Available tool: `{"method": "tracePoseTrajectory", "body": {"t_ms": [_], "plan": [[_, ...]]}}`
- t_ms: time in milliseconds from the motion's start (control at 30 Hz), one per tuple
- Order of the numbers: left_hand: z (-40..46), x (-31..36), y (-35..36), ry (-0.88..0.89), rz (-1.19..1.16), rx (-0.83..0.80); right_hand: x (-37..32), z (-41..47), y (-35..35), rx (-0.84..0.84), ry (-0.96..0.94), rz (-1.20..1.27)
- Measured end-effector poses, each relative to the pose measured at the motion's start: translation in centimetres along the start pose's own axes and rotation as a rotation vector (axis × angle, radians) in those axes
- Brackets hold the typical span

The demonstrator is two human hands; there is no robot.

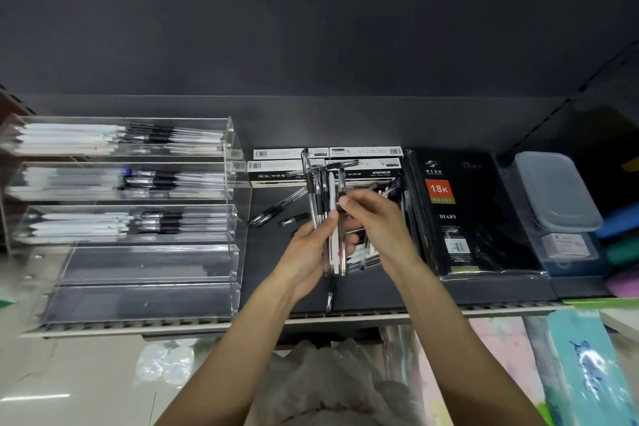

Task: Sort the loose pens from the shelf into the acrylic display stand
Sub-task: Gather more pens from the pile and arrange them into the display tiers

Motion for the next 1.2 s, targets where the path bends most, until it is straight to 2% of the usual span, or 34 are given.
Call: {"method": "tracePoseTrajectory", "body": {"t_ms": [100,233,333,433,633,800,1067,1200], "plan": [[-0.4,-0.3,-0.6,-0.027,-0.057,-0.029,0.4,-0.6,0.8,-0.036,-0.004,0.009],[-0.8,-0.7,-0.7,-0.067,-0.151,-0.149,0.5,-1.1,1.5,-0.071,-0.016,-0.021],[-1.2,-0.9,-0.7,-0.081,-0.091,-0.233,0.6,-1.4,1.8,-0.105,0.002,0.020],[-1.5,-0.8,-0.5,-0.052,0.065,-0.302,0.5,-1.8,1.8,-0.120,-0.005,0.083],[-2.5,-0.3,-0.1,0.061,0.277,-0.212,1.0,-2.3,2.1,-0.139,0.014,0.167],[-4.0,-0.5,-0.3,0.026,0.257,-0.169,1.0,-2.6,3.3,-0.241,0.043,0.264],[-6.4,-1.2,-2.1,-0.005,0.181,-0.118,1.4,-3.5,3.5,-0.270,-0.038,0.087],[-7.0,-1.7,-3.0,-0.008,0.163,-0.015,1.6,-3.5,3.8,-0.196,-0.070,-0.014]]}}
Point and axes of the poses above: each hand's wrist, its own z-axis towards the middle knuckle, its own y-axis out of the palm, x = y × z, the point moved 8 cm from there along z, towards the middle knuckle, and after that the axes turned 13 degrees about -z, right-handed, at the moved point
